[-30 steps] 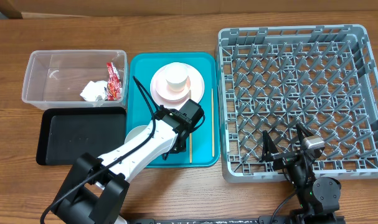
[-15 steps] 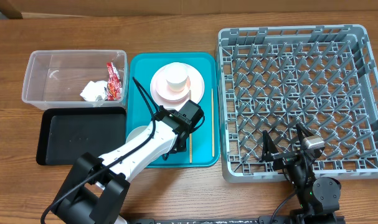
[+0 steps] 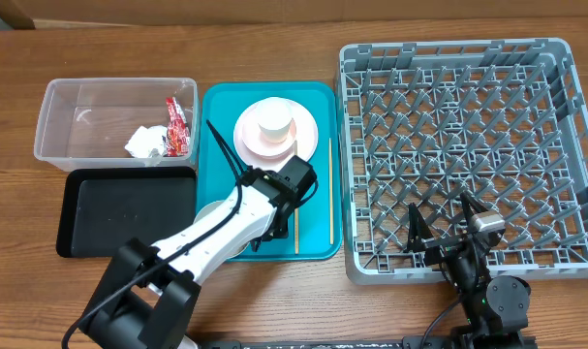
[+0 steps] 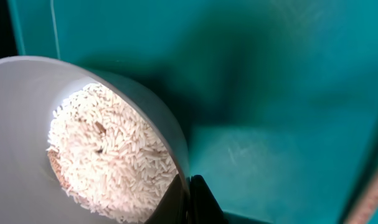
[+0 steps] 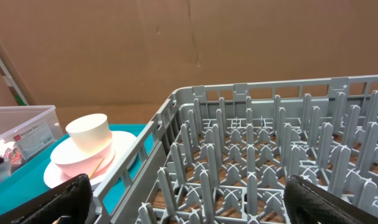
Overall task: Sort waste into correct bins and load items into the dishwasher
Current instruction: 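Lift the rice bowl and carry it over the black tray, then tilt the bowl with the left gripper to pour rice onto black tray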
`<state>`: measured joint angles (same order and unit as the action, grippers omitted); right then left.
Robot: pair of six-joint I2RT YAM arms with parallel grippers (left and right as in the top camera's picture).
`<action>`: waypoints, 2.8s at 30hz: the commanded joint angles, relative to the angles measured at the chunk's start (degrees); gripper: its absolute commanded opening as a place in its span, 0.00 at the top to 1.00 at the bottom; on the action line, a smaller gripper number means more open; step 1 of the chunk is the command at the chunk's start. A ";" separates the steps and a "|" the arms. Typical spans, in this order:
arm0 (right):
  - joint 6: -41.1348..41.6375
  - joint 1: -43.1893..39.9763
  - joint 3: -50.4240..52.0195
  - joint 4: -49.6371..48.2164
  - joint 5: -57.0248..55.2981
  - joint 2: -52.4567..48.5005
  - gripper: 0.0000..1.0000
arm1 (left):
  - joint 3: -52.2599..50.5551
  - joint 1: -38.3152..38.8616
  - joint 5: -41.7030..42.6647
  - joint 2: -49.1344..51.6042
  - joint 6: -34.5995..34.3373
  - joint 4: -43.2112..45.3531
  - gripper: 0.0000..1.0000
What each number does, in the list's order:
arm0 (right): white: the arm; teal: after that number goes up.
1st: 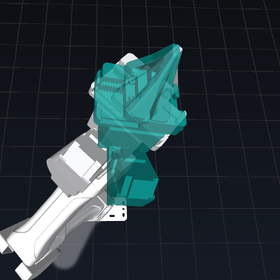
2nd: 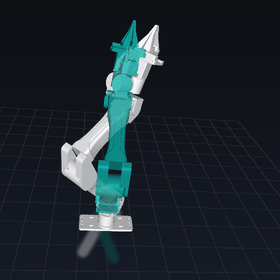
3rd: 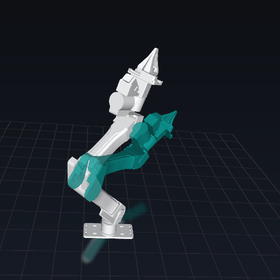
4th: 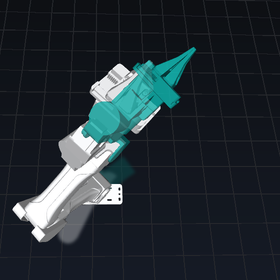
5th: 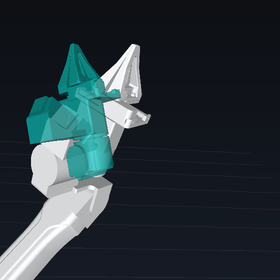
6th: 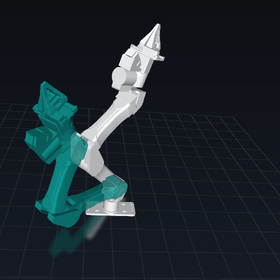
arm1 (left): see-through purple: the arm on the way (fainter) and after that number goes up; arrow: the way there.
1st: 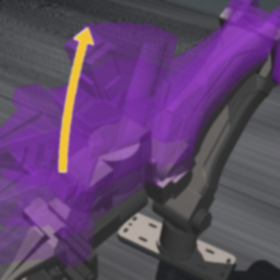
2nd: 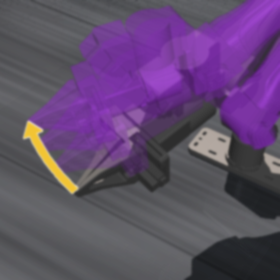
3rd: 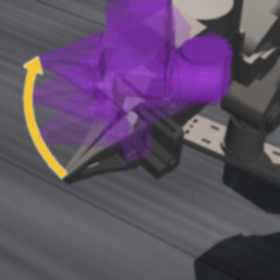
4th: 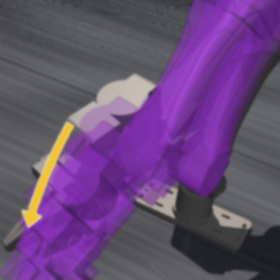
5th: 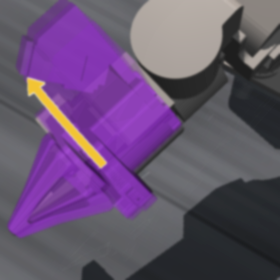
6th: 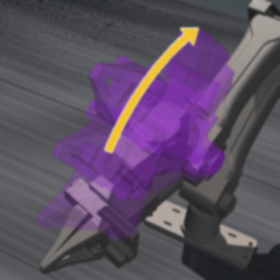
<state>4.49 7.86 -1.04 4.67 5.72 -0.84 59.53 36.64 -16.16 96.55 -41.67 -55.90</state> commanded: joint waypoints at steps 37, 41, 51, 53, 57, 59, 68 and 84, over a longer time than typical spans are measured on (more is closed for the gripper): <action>-0.02 -0.22 0.59 -0.28 -0.09 0.46 0.00 | 11.76 -47.15 45.42 -13.20 34.40 -8.66 0.96; -0.02 -0.22 0.59 -0.28 -0.09 0.46 0.00 | 9.84 -54.21 52.04 -13.20 38.66 -8.59 0.95; -0.02 -0.22 0.59 -0.28 -0.09 0.46 0.00 | 3.02 -68.78 70.18 -13.20 45.66 -4.09 0.96; -0.02 -0.22 0.59 -0.28 -0.09 0.46 0.00 | 0.98 -71.19 72.63 -13.18 46.01 -2.12 0.96; -0.02 -0.22 0.59 -0.28 -0.09 0.46 0.00 | -2.01 -75.38 78.93 -12.63 47.78 0.15 0.96; -0.02 -0.22 0.59 -0.28 -0.09 0.46 0.00 | -2.91 -76.98 81.09 -12.33 48.39 0.81 0.96; -0.02 -0.22 0.59 -0.28 -0.09 0.46 0.00 | -3.23 -82.12 87.67 -9.25 49.44 4.90 0.96; -0.02 -0.22 0.59 -0.28 -0.09 0.46 0.00 | -3.23 -83.67 97.02 -0.96 49.40 5.07 0.96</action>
<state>4.47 7.86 -1.04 4.67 5.74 -0.84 56.60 -46.87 75.00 93.45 6.24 -50.22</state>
